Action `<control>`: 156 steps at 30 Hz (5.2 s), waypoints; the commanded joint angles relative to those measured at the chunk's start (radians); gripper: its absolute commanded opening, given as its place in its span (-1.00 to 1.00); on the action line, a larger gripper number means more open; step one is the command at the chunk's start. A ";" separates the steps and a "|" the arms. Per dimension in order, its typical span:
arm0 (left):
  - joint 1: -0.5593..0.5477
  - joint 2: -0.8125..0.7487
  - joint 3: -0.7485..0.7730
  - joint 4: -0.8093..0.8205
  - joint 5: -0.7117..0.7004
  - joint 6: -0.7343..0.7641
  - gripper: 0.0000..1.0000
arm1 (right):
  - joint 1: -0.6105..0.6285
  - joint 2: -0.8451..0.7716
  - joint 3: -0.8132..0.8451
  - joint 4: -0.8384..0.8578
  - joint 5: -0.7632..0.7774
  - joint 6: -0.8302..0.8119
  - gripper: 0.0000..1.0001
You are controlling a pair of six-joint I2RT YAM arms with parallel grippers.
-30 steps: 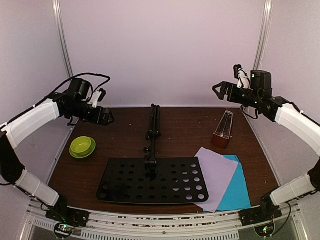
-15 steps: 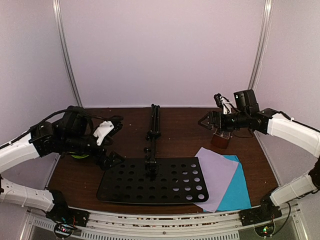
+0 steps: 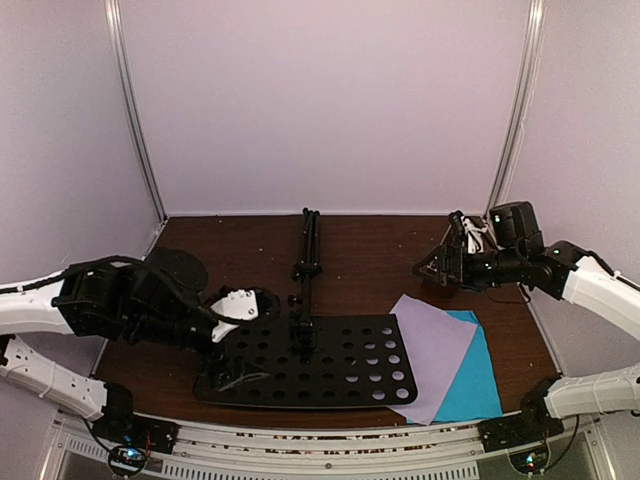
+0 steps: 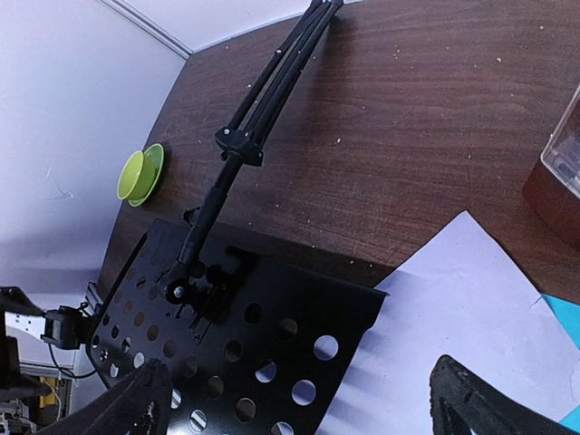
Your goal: Set up the instrument practice props
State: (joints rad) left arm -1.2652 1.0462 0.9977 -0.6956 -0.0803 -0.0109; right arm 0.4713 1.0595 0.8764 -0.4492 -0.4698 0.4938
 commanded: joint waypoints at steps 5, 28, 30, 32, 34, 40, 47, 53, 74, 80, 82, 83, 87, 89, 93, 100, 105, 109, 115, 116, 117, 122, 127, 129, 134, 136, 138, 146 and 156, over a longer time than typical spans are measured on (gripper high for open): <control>-0.296 0.151 0.116 -0.098 -0.263 -0.067 0.96 | 0.001 -0.042 -0.064 0.104 -0.033 0.083 1.00; -0.424 0.675 0.238 -0.093 -0.729 -0.174 0.69 | -0.002 -0.212 -0.114 0.014 0.014 0.097 1.00; -0.424 0.681 0.223 -0.070 -0.753 -0.166 0.54 | -0.003 -0.211 -0.117 0.015 0.015 0.098 1.00; -0.424 0.688 0.214 -0.060 -0.771 -0.162 0.38 | -0.002 -0.208 -0.117 0.016 0.016 0.096 1.00; -0.424 0.695 0.213 -0.059 -0.783 -0.158 0.24 | -0.002 -0.206 -0.118 0.018 0.017 0.093 1.00; -0.424 0.692 0.237 -0.106 -0.819 -0.175 -0.44 | -0.004 -0.208 -0.116 0.014 0.026 0.075 1.00; -0.422 0.598 0.302 -0.228 -0.922 -0.173 -1.00 | -0.003 -0.217 -0.111 0.022 0.037 0.055 1.00; -0.404 0.446 0.455 -0.319 -0.909 -0.094 -1.00 | -0.003 -0.233 -0.104 0.055 0.036 0.027 1.00; -0.105 0.192 0.815 -0.297 -0.049 0.105 -1.00 | 0.035 -0.298 -0.042 0.179 -0.164 -0.302 0.99; -0.102 0.207 0.828 -0.312 -0.007 0.113 -1.00 | 0.163 -0.228 0.163 -0.049 -0.133 -0.552 0.93; -0.102 0.210 0.830 -0.315 0.007 0.120 -1.00 | 0.214 -0.220 0.198 -0.106 -0.092 -0.620 0.90; -0.101 0.213 0.833 -0.317 0.015 0.123 -1.00 | 0.238 -0.218 0.214 -0.134 -0.070 -0.657 0.90; -0.102 0.232 0.845 -0.337 0.051 0.138 -1.00 | 0.309 -0.191 0.268 -0.193 0.003 -0.753 0.84; -0.102 0.247 0.853 -0.348 0.068 0.147 -1.00 | 0.328 -0.165 0.293 -0.193 0.009 -0.774 0.80; -0.102 0.270 0.874 -0.354 0.086 0.167 -1.00 | 0.383 -0.106 0.334 -0.192 0.031 -0.810 0.70; -0.101 0.290 0.907 -0.370 0.082 0.203 -1.00 | 0.470 -0.010 0.374 -0.205 0.076 -0.877 0.34; -0.102 0.302 0.913 -0.406 0.076 0.227 -1.00 | 0.491 0.024 0.393 -0.176 0.082 -0.885 0.03; -0.102 0.294 0.902 -0.407 0.062 0.246 -1.00 | 0.512 0.053 0.416 -0.192 0.095 -0.913 -0.24; -0.101 0.269 0.883 -0.407 0.032 0.277 -1.00 | 0.530 0.076 0.432 -0.203 0.092 -0.919 -0.63; -0.102 0.265 0.879 -0.407 0.027 0.282 -1.00 | 0.532 0.079 0.437 -0.204 0.089 -0.917 -0.71; -0.102 0.262 0.875 -0.407 0.023 0.284 -1.00 | 0.535 0.083 0.442 -0.204 0.087 -0.916 -0.81; -0.102 0.235 0.841 -0.397 -0.049 0.288 -0.94 | 0.542 0.092 0.472 -0.175 0.088 -0.879 -1.00; -0.102 0.133 0.782 -0.321 -0.308 0.267 0.08 | 0.541 0.091 0.527 -0.113 0.088 -0.812 -1.00; -0.102 0.049 0.744 -0.219 -0.418 0.261 0.44 | 0.540 0.091 0.558 -0.063 0.108 -0.765 -1.00; -0.102 -0.101 0.706 0.010 -0.627 0.246 0.60 | 0.523 0.111 0.647 0.032 0.128 -0.621 -1.00; -0.102 -0.142 0.683 0.051 -0.687 0.238 0.57 | 0.508 0.120 0.680 0.082 0.125 -0.548 -1.00; -0.101 -0.175 0.653 0.080 -0.755 0.224 0.55 | 0.490 0.122 0.696 0.163 0.123 -0.462 -1.00; -0.102 -0.204 0.573 0.114 -0.994 0.170 0.54 | 0.419 0.164 0.794 0.395 0.141 -0.192 -1.00; -0.101 -0.248 0.448 0.054 -1.046 -0.028 0.54 | 0.326 0.208 0.845 0.694 0.230 0.143 -1.00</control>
State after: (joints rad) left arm -1.3689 0.8310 1.4879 -0.6434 -1.1122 0.0616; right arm 0.8169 1.2816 1.6234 -0.0948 -0.3119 0.3950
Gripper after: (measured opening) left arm 0.766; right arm 0.105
